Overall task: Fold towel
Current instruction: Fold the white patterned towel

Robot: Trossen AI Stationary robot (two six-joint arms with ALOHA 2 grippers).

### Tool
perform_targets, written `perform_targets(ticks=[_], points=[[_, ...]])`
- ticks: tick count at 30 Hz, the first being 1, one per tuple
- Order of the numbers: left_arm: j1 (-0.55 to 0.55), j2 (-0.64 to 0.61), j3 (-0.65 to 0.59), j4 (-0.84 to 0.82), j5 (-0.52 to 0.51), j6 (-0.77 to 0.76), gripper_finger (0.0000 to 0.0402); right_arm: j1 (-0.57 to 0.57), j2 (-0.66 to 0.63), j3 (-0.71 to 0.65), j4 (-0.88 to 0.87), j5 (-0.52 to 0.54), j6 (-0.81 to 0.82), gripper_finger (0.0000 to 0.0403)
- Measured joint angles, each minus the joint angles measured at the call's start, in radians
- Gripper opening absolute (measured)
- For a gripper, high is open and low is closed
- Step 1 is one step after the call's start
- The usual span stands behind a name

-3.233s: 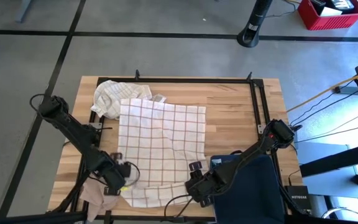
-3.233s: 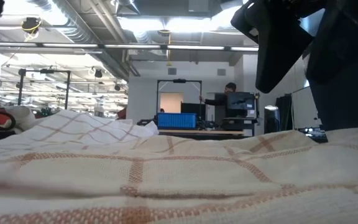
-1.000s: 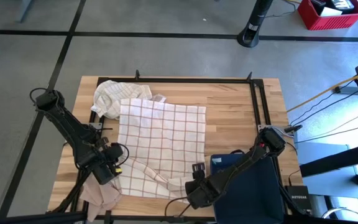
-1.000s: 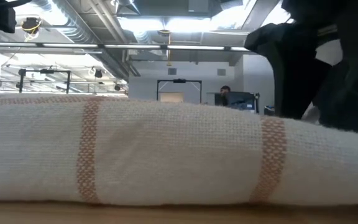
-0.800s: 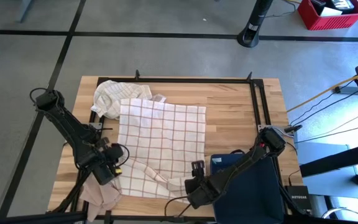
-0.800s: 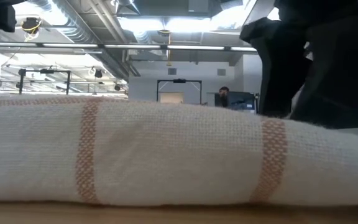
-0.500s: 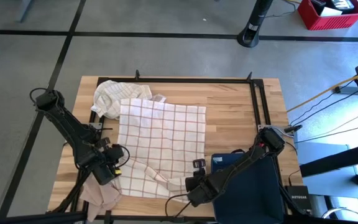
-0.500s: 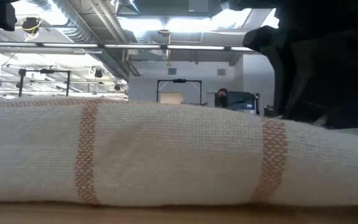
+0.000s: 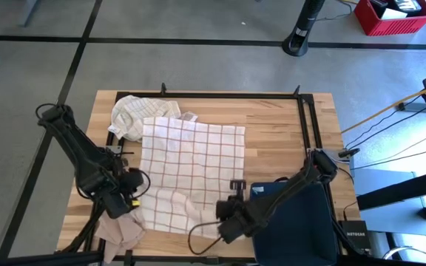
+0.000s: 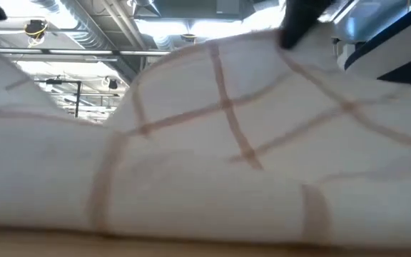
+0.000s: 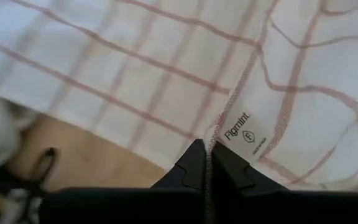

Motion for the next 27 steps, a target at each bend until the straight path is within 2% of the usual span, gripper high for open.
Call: perform_targets(ticks=[7,16,22,25,27], points=[[0.007,-0.032,0.028,-0.174,-0.185,-0.111,0.0005,-0.079,0.0,0.042,-0.171,0.076,0.026,0.0003],[0.086,-0.036,0.026,-0.305,-0.297,-0.158,0.0005,-0.209,0.0,0.034,-0.258,0.124,0.016,0.0003],[0.183,-0.036,-0.02,-0.305,-0.369,-0.06,0.0005,-0.293,-0.019,-0.089,-0.254,0.127,-0.034,0.0003],[0.232,-0.036,-0.059,-0.302,-0.362,-0.022,0.0005,-0.329,-0.039,-0.191,-0.217,0.132,-0.045,0.0003],[0.25,-0.036,-0.09,-0.289,-0.32,-0.005,0.0005,-0.341,-0.06,-0.253,-0.155,0.131,-0.064,0.0003]])
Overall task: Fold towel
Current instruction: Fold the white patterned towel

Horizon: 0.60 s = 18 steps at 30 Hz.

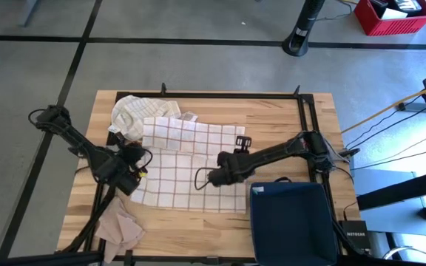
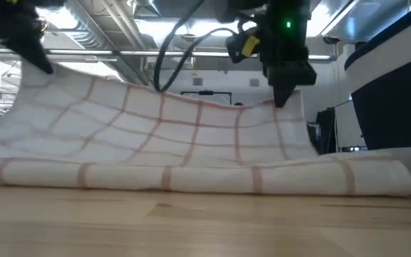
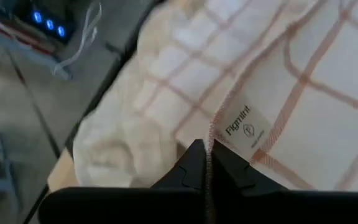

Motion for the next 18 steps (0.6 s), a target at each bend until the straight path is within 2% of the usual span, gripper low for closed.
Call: perform_targets(ticks=[5,13,18], points=[[0.004,0.0,-0.082,0.053,0.094,0.007,0.0005,0.008,-0.033,-0.081,0.103,-0.007,-0.033,0.0003],[0.005,0.0,-0.155,0.244,0.097,0.126,0.0005,-0.027,-0.034,-0.113,0.129,-0.009,-0.173,0.0003],[0.005,0.0,-0.166,0.255,0.091,0.132,0.0005,-0.077,-0.043,-0.186,0.234,-0.03,-0.298,0.0003]])
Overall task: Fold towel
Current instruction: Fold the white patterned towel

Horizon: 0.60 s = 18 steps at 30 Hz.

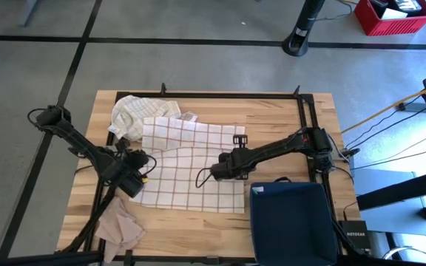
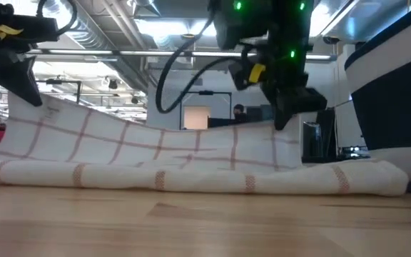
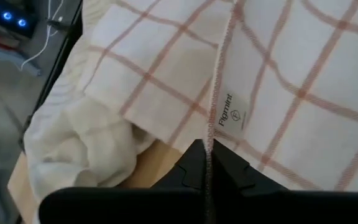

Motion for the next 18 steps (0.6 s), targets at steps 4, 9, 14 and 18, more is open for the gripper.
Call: perform_targets(ticks=[4,9,14,18], points=[[0.025,0.0,0.018,-0.086,-0.077,-0.082,0.0005,-0.05,-0.061,-0.073,0.065,-0.036,-0.042,0.0003],[0.141,-0.002,0.07,-0.249,-0.214,-0.103,0.0005,-0.147,-0.183,-0.125,0.16,-0.029,-0.069,0.0003],[0.321,-0.032,0.071,-0.22,-0.237,-0.035,0.0005,-0.279,-0.225,-0.18,0.289,-0.125,-0.07,0.0003],[0.432,-0.034,0.071,-0.122,-0.207,0.109,0.0005,-0.339,-0.221,-0.226,0.382,-0.202,-0.066,0.0003]])
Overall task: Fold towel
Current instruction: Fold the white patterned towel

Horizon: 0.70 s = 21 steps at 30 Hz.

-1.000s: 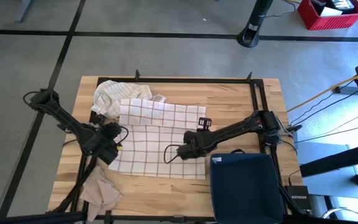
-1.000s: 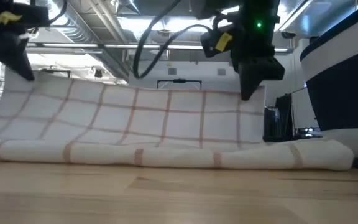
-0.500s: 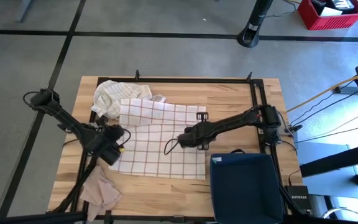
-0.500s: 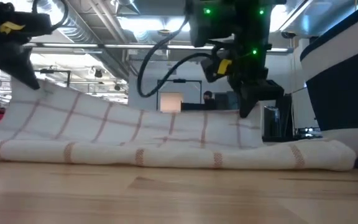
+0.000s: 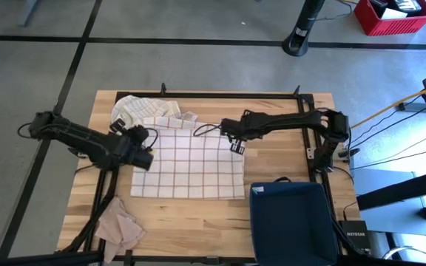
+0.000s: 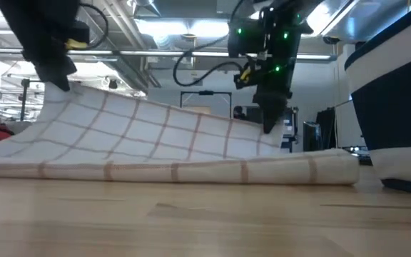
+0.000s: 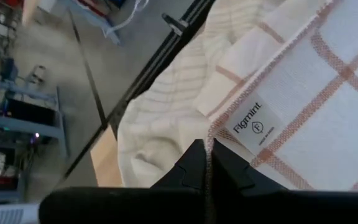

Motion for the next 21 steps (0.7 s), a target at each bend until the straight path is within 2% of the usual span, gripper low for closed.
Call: perform_targets(ticks=[5,10,14,17,21], points=[[0.134,0.001,-0.015,0.139,0.074,0.193,0.0005,-0.025,0.001,-0.056,0.042,-0.014,0.023,0.0003],[0.259,0.004,-0.023,0.217,0.129,0.303,0.0005,-0.026,0.001,-0.088,0.04,-0.013,0.023,0.0003],[0.309,0.004,-0.02,0.214,0.13,0.304,0.0005,-0.024,0.0,-0.073,0.035,-0.011,0.022,0.0003],[0.321,0.004,0.0,0.217,0.107,0.298,0.0005,-0.024,-0.008,-0.018,-0.047,-0.019,0.025,0.0003],[0.328,0.004,0.025,0.237,0.07,0.313,0.0005,-0.027,-0.021,0.071,-0.178,-0.099,0.021,0.0003]])
